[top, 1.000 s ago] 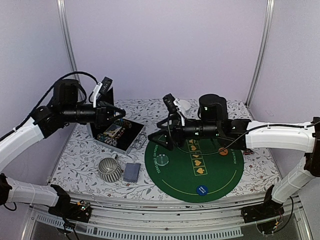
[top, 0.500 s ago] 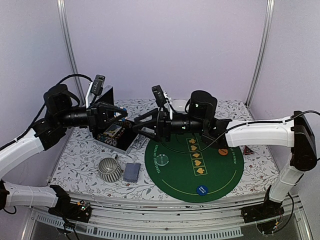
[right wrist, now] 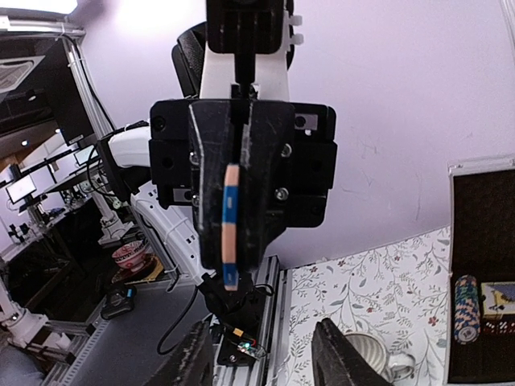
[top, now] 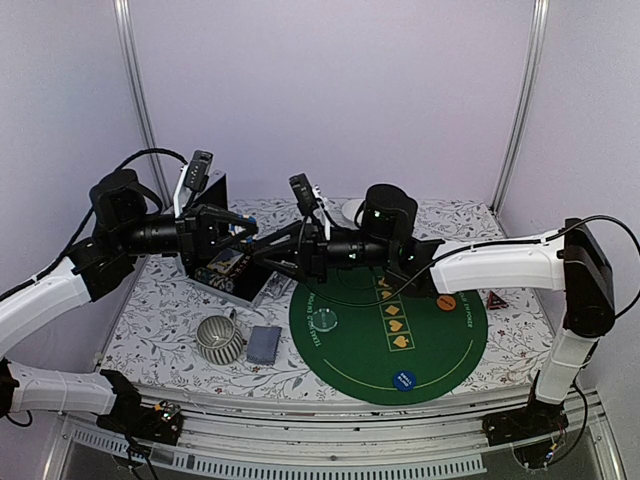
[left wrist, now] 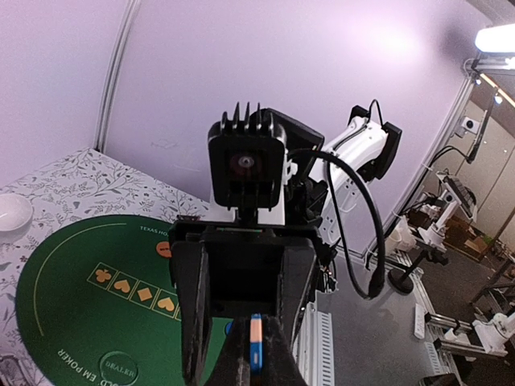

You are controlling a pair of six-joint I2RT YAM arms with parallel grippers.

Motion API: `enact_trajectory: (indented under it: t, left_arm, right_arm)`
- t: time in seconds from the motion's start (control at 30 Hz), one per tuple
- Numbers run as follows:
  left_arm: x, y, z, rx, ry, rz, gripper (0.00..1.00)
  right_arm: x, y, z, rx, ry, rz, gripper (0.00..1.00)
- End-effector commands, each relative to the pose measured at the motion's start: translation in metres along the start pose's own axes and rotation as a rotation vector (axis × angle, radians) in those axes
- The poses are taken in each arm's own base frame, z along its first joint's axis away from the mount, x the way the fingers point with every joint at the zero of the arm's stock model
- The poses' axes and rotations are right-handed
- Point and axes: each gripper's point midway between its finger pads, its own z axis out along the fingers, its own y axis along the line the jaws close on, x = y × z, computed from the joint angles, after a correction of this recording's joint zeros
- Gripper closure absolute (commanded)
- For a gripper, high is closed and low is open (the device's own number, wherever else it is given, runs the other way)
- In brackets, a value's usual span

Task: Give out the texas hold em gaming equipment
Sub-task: Pass from the left arm to the right

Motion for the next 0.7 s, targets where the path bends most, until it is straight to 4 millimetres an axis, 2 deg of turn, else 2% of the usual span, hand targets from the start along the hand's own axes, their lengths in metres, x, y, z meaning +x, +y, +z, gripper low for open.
enact_trajectory:
  t: [0.0,0.13,0.23,0.43,0.47,0.57,0.63,0.67]
  left_arm:
    - [0.005,0.000,0.001,0.002,0.011,0.014,1.00]
    - [0.006,0.002,0.001,-0.007,0.013,0.018,1.00]
    - [0.006,0.002,0.002,-0.005,0.014,0.017,1.00]
    - [0.013,0.005,0.003,-0.008,0.029,0.006,1.00]
    - [0.014,0.006,0.003,-0.011,0.031,0.005,1.00]
    - [0.016,0.009,0.003,-0.025,0.036,0.009,1.00]
    - [0.016,0.009,0.002,-0.029,0.036,0.009,1.00]
    - [0.016,0.009,0.003,-0.028,0.036,0.007,1.00]
  right_arm:
    - [-0.022,0.010,0.007,-0.036,-0.061,-0.047,0.61]
    - [-0.023,0.011,0.007,-0.038,-0.064,-0.051,0.59]
    - [-0.023,0.009,0.008,-0.030,-0.067,-0.050,0.68]
    - [-0.025,0.009,0.010,-0.041,-0.068,-0.055,0.79]
    - [-0.025,0.010,0.010,-0.043,-0.069,-0.057,0.79]
    - [-0.026,0.012,0.010,-0.046,-0.068,-0.063,0.71]
    - [-0.026,0.011,0.009,-0.042,-0.069,-0.065,0.71]
    - [-0.026,0.011,0.009,-0.040,-0.070,-0.066,0.75]
